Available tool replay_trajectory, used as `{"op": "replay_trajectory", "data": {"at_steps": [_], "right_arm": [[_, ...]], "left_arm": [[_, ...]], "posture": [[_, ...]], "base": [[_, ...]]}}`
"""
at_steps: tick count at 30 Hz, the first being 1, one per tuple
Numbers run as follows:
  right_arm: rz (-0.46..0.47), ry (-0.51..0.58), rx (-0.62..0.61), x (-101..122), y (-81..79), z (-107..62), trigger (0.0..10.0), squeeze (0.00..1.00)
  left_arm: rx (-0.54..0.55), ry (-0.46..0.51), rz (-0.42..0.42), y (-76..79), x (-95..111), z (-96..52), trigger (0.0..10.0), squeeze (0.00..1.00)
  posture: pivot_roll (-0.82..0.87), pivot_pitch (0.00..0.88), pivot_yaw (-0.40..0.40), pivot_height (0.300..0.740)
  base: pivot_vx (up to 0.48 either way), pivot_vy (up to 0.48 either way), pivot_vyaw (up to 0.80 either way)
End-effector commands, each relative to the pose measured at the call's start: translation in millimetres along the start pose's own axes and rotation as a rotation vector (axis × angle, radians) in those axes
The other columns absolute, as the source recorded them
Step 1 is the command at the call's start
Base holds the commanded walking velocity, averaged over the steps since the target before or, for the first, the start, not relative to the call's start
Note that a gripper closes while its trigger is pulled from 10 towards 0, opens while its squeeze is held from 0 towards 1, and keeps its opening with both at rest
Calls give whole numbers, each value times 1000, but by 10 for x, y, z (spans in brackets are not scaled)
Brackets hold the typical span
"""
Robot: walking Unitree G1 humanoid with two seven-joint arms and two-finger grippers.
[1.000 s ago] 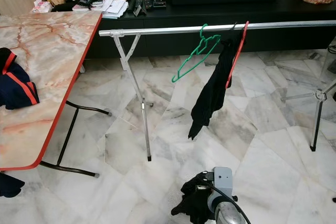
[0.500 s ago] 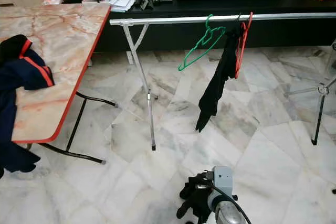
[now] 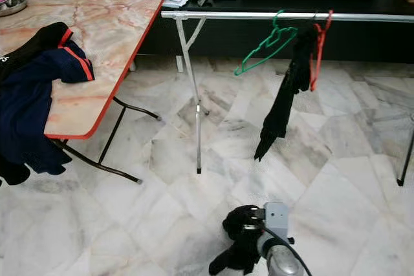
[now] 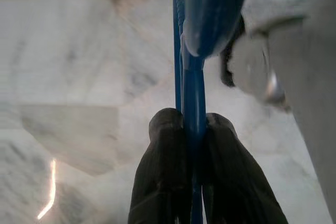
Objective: Hang hanger
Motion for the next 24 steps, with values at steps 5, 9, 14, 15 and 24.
{"op": "replay_trajectory", "data": {"at_steps": [5,9,14,15,24], "right_arm": [[-4,-7,-14,-32,52,-23,10000,0],[-4,-7,-15,-27,59,-22,10000,0],[-11,5,-17,22,67,-6,10000,0],[-14,10,-17,40,66,1,10000,0],[-27,155,2,480,62,104,10000,0]], "left_arm": [[3,-69,-6,-12,-240,-32,10000,0],[2,-68,-3,-5,-234,-30,10000,0],[4,-32,72,-11,-150,-21,10000,0],[6,-15,77,-15,-114,-18,10000,0],[87,316,227,-214,642,-67,10000,0]], "posture": [[-21,178,32,740],[-21,176,31,740],[-21,177,27,740],[-22,177,26,740],[-17,181,24,740]], "base": [[-277,0,0],[-277,0,0],[-53,0,0],[0,0,0],[0,0,0]]}}
Point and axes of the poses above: a point about 5 cm out from each wrist's last joint towards the gripper, its own z axis pointing out of the wrist towards the gripper, its own x axis along the axis of the wrist's last joint, y = z × x, the point moved 3 cm from there along z, pointing out of the wrist towards the gripper, and after that the axes turned 5 degrees about z, right-handed, at the moved point
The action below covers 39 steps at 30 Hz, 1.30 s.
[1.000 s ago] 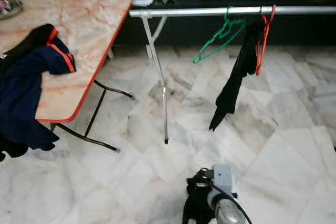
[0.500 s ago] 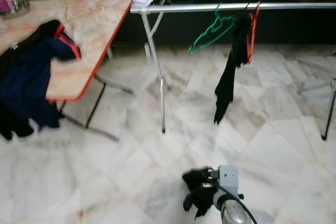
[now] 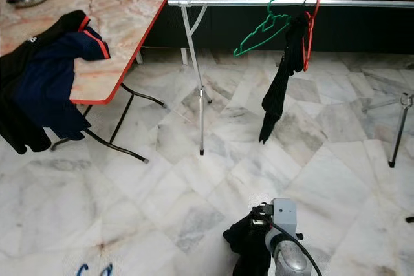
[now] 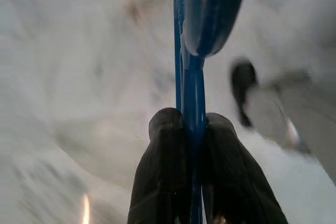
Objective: Hang hanger
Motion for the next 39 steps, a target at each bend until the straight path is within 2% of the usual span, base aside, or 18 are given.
{"op": "replay_trajectory", "data": {"at_steps": [1,3,6,8,9,12,13,14,16,17,19,21,23,27,29,31,36,39], "right_arm": [[-15,63,19,158,-23,39,10000,0],[-20,83,22,228,-15,58,10000,0],[-29,108,18,329,19,81,10000,0],[-30,110,16,340,26,84,10000,0],[-40,118,8,374,41,92,10000,0],[-52,177,14,544,11,130,10000,0],[-50,191,21,589,-7,141,10000,0],[-50,191,21,589,-7,141,10000,0],[-46,233,56,760,-84,188,10000,0],[-46,233,56,760,-84,188,10000,0],[-49,247,72,840,-127,213,10000,0],[-54,256,85,901,-167,233,10000,0],[-84,233,115,953,-255,276,10000,0],[-100,213,162,967,-346,297,10000,0],[-183,150,174,917,-391,325,10000,0],[-211,113,176,885,-410,339,10000,0],[-209,107,176,918,-431,353,10000,0],[-212,102,169,936,-425,361,10000,0]], "left_arm": [[21,74,39,-64,180,24,10000,0],[35,178,72,-98,507,66,10000,0],[17,329,164,-33,966,72,10000,0],[7,350,180,-6,1014,66,10000,0],[-23,397,214,87,1113,49,10000,0],[-150,474,248,269,1318,3,10000,0],[-203,479,275,317,1347,-12,10000,0],[-203,479,275,317,1347,-12,10000,0],[-457,466,440,567,1384,-127,10000,0],[-457,466,440,567,1384,-127,10000,0],[-539,461,514,634,1407,-191,10000,0],[-584,454,552,663,1455,-235,10000,0],[-689,444,594,749,1559,-329,10000,0],[-766,451,612,832,1624,-416,10000,0],[-807,452,621,892,1674,-483,10000,0],[-837,454,645,947,1696,-525,10000,0],[-852,450,618,1002,1780,-564,10000,0],[-927,440,629,1077,1799,-656,10000,0]], "posture": [[-17,181,24,740],[-18,182,25,740],[-20,183,24,740],[-20,183,24,740],[-20,186,24,740],[-21,188,22,740],[-20,188,22,740],[-20,188,22,740],[-17,188,22,740],[-17,188,22,740],[-17,188,22,740],[-17,186,20,740],[-16,185,16,740],[-18,185,16,740],[-19,187,16,740],[-24,191,15,740],[-29,192,13,740],[-27,194,13,740]], "base": [[0,0,0],[0,0,0],[0,0,0],[0,0,0],[0,0,0],[0,0,0],[0,0,0],[0,0,0],[0,0,0],[0,0,0],[0,0,0],[0,0,0],[0,0,0],[0,0,0],[0,0,0],[0,0,0],[0,0,0],[0,0,0]]}}
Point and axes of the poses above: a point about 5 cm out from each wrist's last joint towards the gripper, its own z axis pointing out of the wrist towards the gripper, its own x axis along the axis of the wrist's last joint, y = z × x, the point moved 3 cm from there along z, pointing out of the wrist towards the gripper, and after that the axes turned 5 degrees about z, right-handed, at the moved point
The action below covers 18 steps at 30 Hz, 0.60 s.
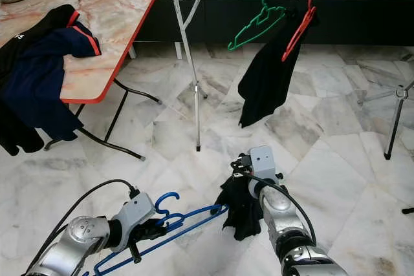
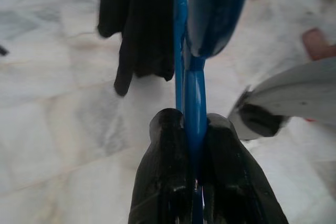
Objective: Hang hanger
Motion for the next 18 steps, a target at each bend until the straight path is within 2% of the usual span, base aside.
{"op": "replay_trajectory", "data": {"at_steps": [1,7,15,18], "right_arm": [[-9,12,1,82,-13,30,10000,0],[0,22,0,144,-38,57,10000,0],[25,64,32,323,-138,117,10000,0],[34,69,40,353,-156,127,10000,0]], "left_arm": [[-60,11,3,69,74,6,10000,0],[-124,-3,11,143,108,2,10000,0],[-115,13,5,156,169,48,10000,0],[-76,23,14,121,204,83,10000,0]], "posture": [[-26,194,13,740],[-28,192,17,740],[-30,182,18,740],[-32,179,17,740]], "base": [[0,0,0],[0,0,0],[0,0,0],[0,0,0]]}}
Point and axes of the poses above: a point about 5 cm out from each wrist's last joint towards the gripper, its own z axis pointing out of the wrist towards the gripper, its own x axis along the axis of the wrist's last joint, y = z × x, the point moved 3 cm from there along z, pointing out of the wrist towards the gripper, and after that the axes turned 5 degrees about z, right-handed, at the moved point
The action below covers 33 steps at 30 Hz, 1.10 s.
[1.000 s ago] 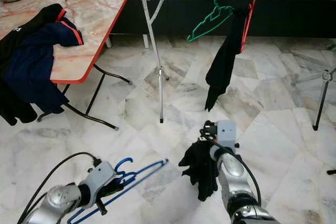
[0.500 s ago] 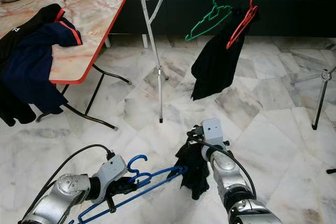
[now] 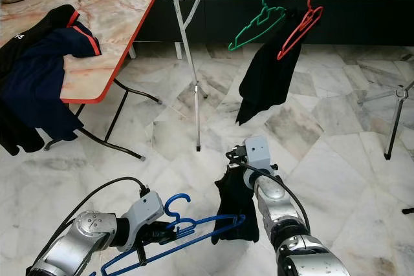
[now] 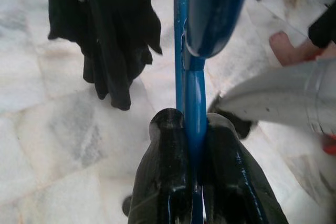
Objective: Hang hanger
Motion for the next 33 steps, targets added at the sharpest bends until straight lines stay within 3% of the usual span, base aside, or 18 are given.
{"op": "replay_trajectory", "data": {"at_steps": [1,9,18,33], "right_arm": [[14,36,12,116,-45,32,10000,0],[21,25,17,75,-59,24,10000,0],[26,25,22,54,-46,11,10000,0],[25,21,23,30,-9,-12,10000,0]], "left_arm": [[15,6,11,-16,32,15,10000,0],[26,44,-7,9,109,95,10000,0],[196,22,27,-166,83,112,10000,0],[278,28,36,-267,82,106,10000,0]], "posture": [[-32,179,17,740],[-31,170,19,740],[-31,164,20,740],[-32,164,18,740]], "base": [[0,0,0],[0,0,0],[0,0,0],[0,0,0]]}}
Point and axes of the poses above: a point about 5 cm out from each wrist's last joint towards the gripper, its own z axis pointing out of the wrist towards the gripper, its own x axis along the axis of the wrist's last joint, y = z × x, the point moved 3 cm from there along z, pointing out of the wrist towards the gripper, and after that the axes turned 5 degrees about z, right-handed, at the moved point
